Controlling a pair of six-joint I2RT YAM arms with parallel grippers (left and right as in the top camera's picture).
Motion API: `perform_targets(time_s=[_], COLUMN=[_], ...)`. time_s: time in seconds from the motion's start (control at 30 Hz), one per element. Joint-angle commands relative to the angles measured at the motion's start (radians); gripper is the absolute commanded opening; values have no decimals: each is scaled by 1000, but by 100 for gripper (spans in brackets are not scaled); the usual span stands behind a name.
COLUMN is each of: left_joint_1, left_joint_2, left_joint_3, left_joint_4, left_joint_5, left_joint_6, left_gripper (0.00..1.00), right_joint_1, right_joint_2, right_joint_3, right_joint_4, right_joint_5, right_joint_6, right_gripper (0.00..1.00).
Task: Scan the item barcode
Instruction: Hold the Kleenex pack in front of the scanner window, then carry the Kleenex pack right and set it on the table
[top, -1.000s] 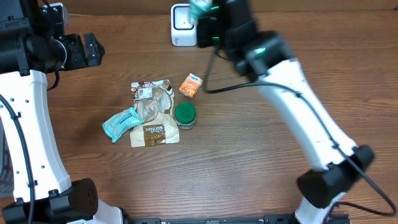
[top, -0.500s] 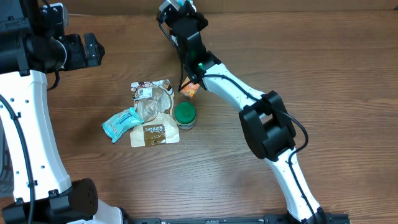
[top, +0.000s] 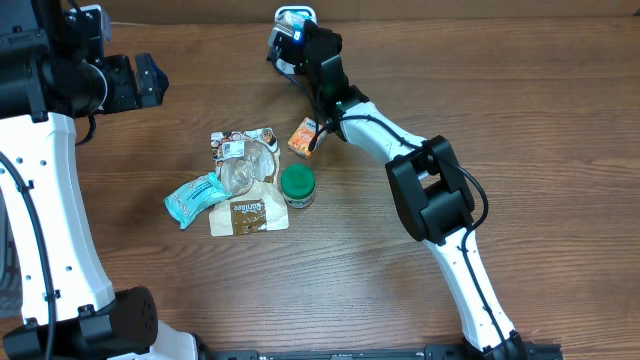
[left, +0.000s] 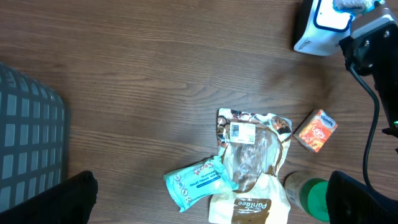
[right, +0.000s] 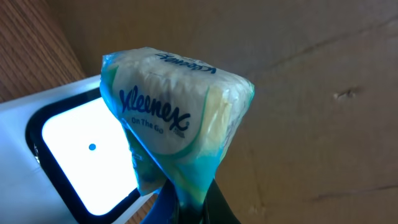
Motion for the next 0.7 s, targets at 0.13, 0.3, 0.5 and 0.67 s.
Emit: perform_targets(time_s=[0.13,0.3,0.5,0.67], left_joint_1=[-2,-2,-2,-2], left_joint_2=[-4,-4,-4,-4], left_joint_3=[14,14,14,14], left_joint_4=[3,3,3,3], left_joint_5=[8,8,8,8], left_joint_6=[22,22,22,22], left_gripper=[100,100,100,100], right_joint_1=[15,7,-26,-103], right_joint_2=[-131,-333,-584,-726], right_joint_3=[14,14,14,14], right_joint_4=[-9,-229,-720,-1174], right_joint_5=[-8,-12,-29,-164], right_joint_6=[121,422,981,1337], right_gripper=[4,4,4,4])
